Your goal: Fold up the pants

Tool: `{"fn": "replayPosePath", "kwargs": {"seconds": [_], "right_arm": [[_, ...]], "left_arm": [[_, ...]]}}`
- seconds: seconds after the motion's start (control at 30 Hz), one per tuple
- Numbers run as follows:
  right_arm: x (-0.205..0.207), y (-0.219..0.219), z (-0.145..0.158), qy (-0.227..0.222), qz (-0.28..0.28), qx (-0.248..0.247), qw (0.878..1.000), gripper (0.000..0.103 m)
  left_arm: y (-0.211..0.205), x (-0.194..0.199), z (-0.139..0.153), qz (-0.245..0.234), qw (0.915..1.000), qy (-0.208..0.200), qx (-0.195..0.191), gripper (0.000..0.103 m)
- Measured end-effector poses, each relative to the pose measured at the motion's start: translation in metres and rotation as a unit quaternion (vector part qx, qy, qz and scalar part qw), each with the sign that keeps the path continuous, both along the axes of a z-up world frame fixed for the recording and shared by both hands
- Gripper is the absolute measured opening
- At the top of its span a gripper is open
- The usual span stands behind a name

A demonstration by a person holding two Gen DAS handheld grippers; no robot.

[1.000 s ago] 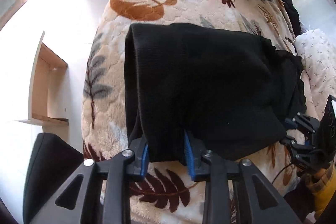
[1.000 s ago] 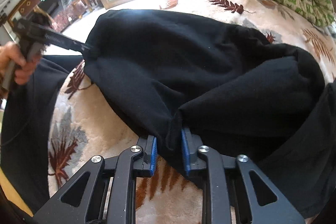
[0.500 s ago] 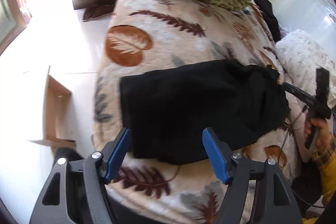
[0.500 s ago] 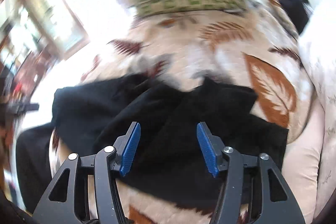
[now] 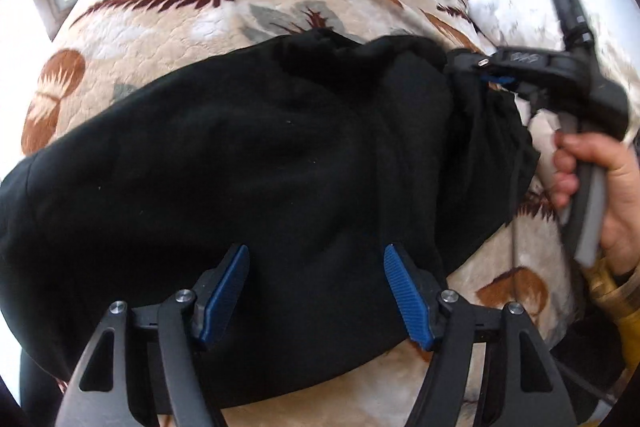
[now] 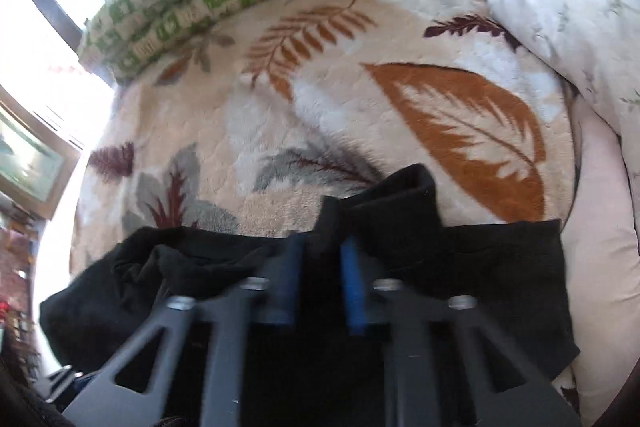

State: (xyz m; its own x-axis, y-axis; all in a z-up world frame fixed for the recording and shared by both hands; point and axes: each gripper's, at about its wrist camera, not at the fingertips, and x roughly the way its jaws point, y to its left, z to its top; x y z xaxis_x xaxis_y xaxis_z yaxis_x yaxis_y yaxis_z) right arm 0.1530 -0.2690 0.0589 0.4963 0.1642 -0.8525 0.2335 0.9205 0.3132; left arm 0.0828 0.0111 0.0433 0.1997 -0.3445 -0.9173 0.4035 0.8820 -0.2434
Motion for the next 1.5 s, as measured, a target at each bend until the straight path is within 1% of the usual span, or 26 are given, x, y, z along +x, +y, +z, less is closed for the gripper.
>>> {"fn": "replayPosePath", "kwargs": {"seconds": [0.1,0.27,0.3,0.37,0.47,0.57,0.63,0.73,0.77,0.8,0.83,0.9,0.93,0.97,1.0,1.03,1.1,1.17,1.23,1.27,1.3,1.33,1.4,1.5], "right_arm": [[-0.017,-0.008,0.020,-0.025,0.024,-0.037,0.999,0.012],[-0.041,-0.021,0.043,-0.033,0.056,-0.070,0.995,0.012],[-0.052,-0.025,0.048,-0.033,0.061,-0.080,0.994,0.012],[-0.064,-0.030,0.049,-0.028,0.062,-0.090,0.994,0.011],[-0.088,-0.045,0.042,-0.010,0.057,-0.119,0.991,0.011],[-0.097,-0.066,0.022,0.016,0.034,-0.137,0.990,0.011],[-0.095,-0.067,0.006,0.032,0.051,-0.170,0.984,0.011],[-0.091,-0.064,-0.012,0.067,0.069,-0.171,0.981,0.012],[-0.091,-0.064,-0.012,0.069,0.072,-0.175,0.980,0.015],[-0.091,-0.063,-0.011,0.072,0.074,-0.180,0.978,0.024],[-0.091,-0.063,-0.006,0.070,0.077,-0.186,0.977,0.030],[-0.093,-0.061,0.007,0.056,0.076,-0.189,0.977,0.049],[-0.092,-0.061,0.018,0.043,0.074,-0.186,0.979,0.053],[-0.091,-0.061,0.026,0.031,0.073,-0.185,0.980,0.062],[-0.088,-0.060,0.036,0.013,0.074,-0.189,0.979,0.067],[-0.083,-0.059,0.041,0.007,0.076,-0.194,0.978,0.068],[-0.068,-0.059,0.044,0.002,0.081,-0.196,0.977,0.068],[-0.050,-0.060,0.040,0.006,0.090,-0.202,0.975,0.067],[-0.037,-0.060,0.030,0.015,0.098,-0.206,0.973,0.053],[-0.030,-0.061,0.023,0.024,0.102,-0.204,0.973,0.041],[-0.027,-0.061,0.016,0.031,0.103,-0.200,0.974,0.030],[-0.024,-0.060,0.010,0.036,0.104,-0.199,0.974,0.027],[-0.023,-0.060,-0.001,0.039,0.104,-0.204,0.973,0.024],[-0.021,-0.066,-0.013,0.039,0.098,-0.218,0.970,0.023]], "left_arm": [[0.004,0.000,0.000,0.001,1.0000,0.004,-0.007,0.072],[0.002,-0.002,0.004,-0.001,1.0000,0.002,-0.003,0.072],[0.001,-0.003,0.005,-0.005,1.0000,0.001,0.000,0.072],[-0.001,-0.005,0.004,-0.011,0.9999,0.000,0.009,0.072],[-0.002,-0.007,0.000,-0.017,0.9996,0.000,0.023,0.072],[-0.007,-0.007,-0.003,-0.024,0.9990,-0.001,0.037,0.072],[-0.009,-0.008,-0.005,-0.030,0.9984,-0.004,0.047,0.072],[-0.014,-0.010,-0.006,-0.041,0.9970,-0.012,0.064,0.072],[-0.015,-0.011,-0.005,-0.044,0.9967,-0.013,0.068,0.073],[-0.015,-0.011,-0.004,-0.046,0.9965,-0.012,0.069,0.073],[-0.014,-0.009,-0.002,-0.047,0.9967,-0.009,0.065,0.072],[-0.011,-0.006,0.008,-0.046,0.9982,-0.006,0.038,0.072],[-0.009,-0.002,0.015,-0.041,0.9989,-0.009,0.022,0.072],[-0.009,0.002,0.020,-0.037,0.9992,-0.012,0.011,0.072],[-0.010,0.009,0.026,-0.033,0.9994,-0.014,0.000,0.072],[-0.013,0.018,0.030,-0.029,0.9994,-0.017,-0.008,0.072],[-0.021,0.037,0.032,-0.015,0.9996,-0.018,-0.015,0.072],[-0.032,0.055,0.028,-0.005,0.9996,-0.016,-0.025,0.071],[-0.044,0.071,0.018,0.002,0.9997,-0.015,-0.022,0.060],[-0.052,0.078,0.011,0.003,0.9998,-0.013,-0.015,0.050],[-0.060,0.087,0.002,0.004,1.0000,-0.008,-0.003,0.045],[-0.061,0.092,-0.003,0.006,0.9999,-0.006,0.007,0.044],[-0.065,0.103,-0.010,0.012,0.9996,-0.016,0.020,0.041],[-0.067,0.117,-0.012,0.030,0.9991,-0.026,0.014,0.040]]}}
